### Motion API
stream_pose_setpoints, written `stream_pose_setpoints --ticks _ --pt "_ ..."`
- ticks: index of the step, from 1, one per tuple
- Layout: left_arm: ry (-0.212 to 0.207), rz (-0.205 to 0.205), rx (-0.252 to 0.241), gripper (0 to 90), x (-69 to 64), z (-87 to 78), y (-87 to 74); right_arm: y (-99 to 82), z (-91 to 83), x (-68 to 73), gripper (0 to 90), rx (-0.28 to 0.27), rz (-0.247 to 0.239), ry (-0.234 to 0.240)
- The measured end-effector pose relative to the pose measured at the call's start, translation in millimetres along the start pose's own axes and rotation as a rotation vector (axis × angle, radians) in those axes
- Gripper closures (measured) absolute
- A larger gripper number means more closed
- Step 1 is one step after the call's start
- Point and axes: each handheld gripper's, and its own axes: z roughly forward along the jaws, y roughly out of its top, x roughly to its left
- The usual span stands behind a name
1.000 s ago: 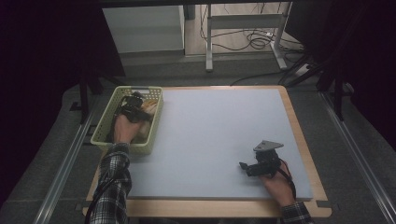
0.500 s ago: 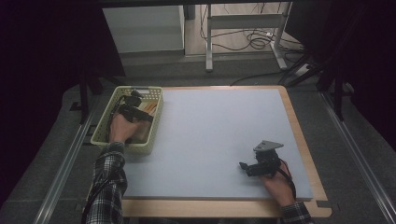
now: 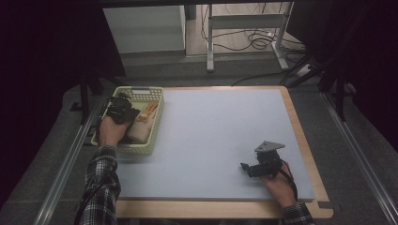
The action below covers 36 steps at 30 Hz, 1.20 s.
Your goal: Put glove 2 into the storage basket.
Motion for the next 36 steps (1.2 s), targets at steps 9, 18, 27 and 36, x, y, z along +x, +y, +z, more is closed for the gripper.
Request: stream_pose_setpoints --ticks 9,18,27,36 --pt "-0.031 0.045 0.019 75.0 -13.4 10.0 2.3 0.0 0.1 0.1 9.0 -0.001 0.002 0.001" --pt "-0.048 -0.011 -0.072 56.7 -0.9 -2.6 -2.8 0.0 0.1 0.1 9.0 -0.001 0.002 0.001" --pt "-0.067 -0.022 -0.156 42.4 2.5 -19.3 -7.4 0.0 0.0 0.0 9.0 0.0 0.0 0.0" --pt "-0.132 -0.037 -0.265 24.1 1.8 -35.8 -17.1 0.1 0.0 0.2 9.0 -0.001 0.001 0.0"
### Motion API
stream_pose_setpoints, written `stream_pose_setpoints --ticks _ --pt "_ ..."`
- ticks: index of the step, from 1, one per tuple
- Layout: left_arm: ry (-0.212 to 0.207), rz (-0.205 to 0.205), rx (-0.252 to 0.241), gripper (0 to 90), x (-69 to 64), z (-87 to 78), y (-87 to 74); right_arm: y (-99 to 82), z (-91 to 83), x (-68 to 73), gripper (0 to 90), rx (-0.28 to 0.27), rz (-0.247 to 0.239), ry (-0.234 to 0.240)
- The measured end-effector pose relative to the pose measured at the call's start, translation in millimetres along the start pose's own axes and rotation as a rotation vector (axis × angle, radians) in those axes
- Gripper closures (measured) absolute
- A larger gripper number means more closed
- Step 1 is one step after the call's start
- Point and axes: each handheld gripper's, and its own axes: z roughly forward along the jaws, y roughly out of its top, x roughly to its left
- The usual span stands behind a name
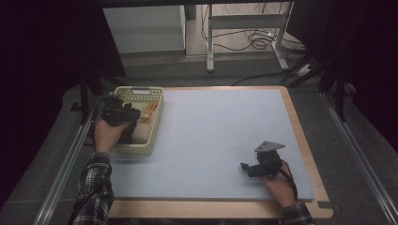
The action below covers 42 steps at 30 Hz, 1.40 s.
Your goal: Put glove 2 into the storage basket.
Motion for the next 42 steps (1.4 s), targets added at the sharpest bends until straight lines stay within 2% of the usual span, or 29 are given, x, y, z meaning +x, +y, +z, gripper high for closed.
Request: stream_pose_setpoints --ticks 5,8,13,16,20,26,38,42 --pt "-0.041 0.049 -0.047 9.6 -13.2 -11.1 -5.1 0.1 0.0 0.1 9.0 0.001 0.0 0.0" --pt "-0.08 0.084 -0.075 5.7 -26.0 -19.5 -10.1 0.3 -0.2 0.0 9.0 0.003 -0.001 0.0" --pt "-0.158 0.176 -0.119 2.4 -57.3 -32.3 -23.5 0.5 -0.2 0.1 9.0 0.003 -0.001 0.0" --pt "-0.187 0.219 -0.138 1.5 -76.4 -36.4 -32.1 0.5 -0.2 0.1 9.0 0.003 -0.001 0.0" --pt "-0.221 0.252 -0.159 1.3 -96.2 -39.6 -41.8 0.5 -0.3 0.2 9.0 0.004 -0.001 -0.001" --pt "-0.261 0.316 -0.167 1.3 -122.2 -39.9 -53.5 0.5 -0.3 0.3 9.0 0.003 -0.001 -0.001" --pt "-0.319 0.379 -0.167 1.3 -156.4 -27.4 -78.8 0.5 -0.3 0.3 9.0 0.003 -0.001 -0.002" --pt "-0.334 0.412 -0.158 1.3 -168.9 -20.6 -88.2 0.5 -0.3 0.2 9.0 0.003 -0.001 -0.002"
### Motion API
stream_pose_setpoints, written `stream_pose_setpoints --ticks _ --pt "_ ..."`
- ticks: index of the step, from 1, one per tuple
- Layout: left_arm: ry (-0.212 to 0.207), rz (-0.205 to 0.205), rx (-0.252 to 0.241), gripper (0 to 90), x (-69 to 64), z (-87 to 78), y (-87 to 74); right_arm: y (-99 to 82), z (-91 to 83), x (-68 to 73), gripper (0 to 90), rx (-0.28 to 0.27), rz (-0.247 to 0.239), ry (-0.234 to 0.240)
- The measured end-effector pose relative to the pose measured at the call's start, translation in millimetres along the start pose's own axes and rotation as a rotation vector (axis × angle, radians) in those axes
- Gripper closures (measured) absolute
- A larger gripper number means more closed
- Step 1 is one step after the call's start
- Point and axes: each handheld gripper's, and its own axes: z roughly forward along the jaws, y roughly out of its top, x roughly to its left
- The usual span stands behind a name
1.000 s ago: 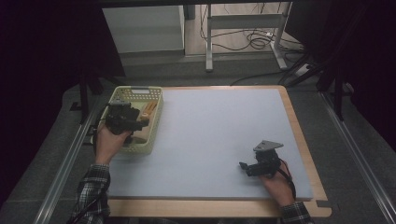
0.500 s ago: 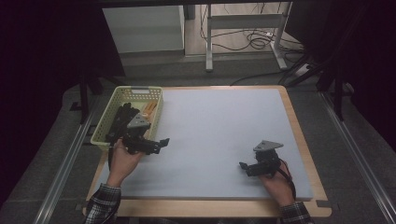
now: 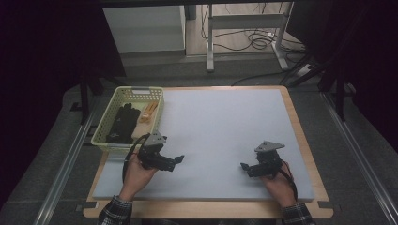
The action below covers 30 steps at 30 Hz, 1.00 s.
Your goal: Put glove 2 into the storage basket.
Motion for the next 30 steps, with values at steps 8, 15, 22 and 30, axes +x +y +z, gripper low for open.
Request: stream_pose_setpoints --ticks 8,15,22,30 --pt "-0.035 0.032 0.006 1.1 -17.5 16.9 -10.1 0.0 0.0 -0.1 9.0 0.0 0.0 0.001" --pt "-0.057 0.051 0.055 1.0 -26.4 34.7 -22.3 0.0 0.0 0.0 9.0 0.0 0.001 0.0" --pt "-0.051 0.082 0.133 0.7 -33.7 51.4 -32.6 0.0 0.1 0.0 9.0 0.0 0.001 0.001" --pt "-0.063 0.061 0.171 0.6 -33.4 61.0 -38.3 0.0 0.1 -0.1 9.0 0.0 0.001 0.002"
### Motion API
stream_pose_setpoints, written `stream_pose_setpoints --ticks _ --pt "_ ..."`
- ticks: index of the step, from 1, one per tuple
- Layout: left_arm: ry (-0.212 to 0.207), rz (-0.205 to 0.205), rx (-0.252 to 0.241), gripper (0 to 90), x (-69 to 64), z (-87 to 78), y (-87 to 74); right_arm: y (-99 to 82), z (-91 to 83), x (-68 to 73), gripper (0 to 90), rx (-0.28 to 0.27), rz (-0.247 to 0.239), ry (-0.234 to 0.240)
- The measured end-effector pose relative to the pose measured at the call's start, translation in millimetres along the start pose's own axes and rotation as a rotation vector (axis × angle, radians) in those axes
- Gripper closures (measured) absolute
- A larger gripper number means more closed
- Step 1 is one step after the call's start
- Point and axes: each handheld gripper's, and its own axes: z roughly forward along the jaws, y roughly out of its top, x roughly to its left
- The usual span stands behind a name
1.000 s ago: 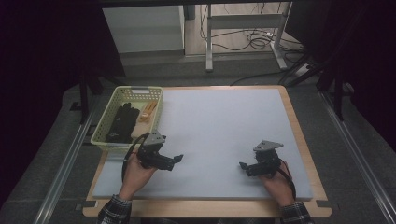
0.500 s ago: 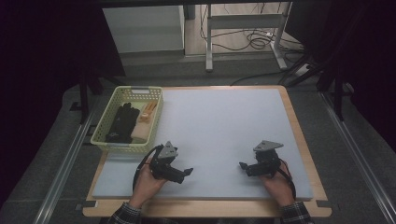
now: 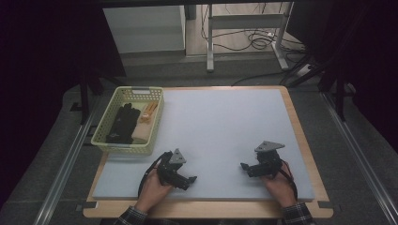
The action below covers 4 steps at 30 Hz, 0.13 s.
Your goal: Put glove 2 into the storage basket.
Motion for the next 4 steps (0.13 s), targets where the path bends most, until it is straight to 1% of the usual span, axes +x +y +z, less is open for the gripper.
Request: stream_pose_setpoints --ticks 4 --pt "0.0 0.001 0.0 0.6 -0.2 0.2 -0.1 -0.5 0.0 0.6 8.8 0.0 -0.001 -0.003"
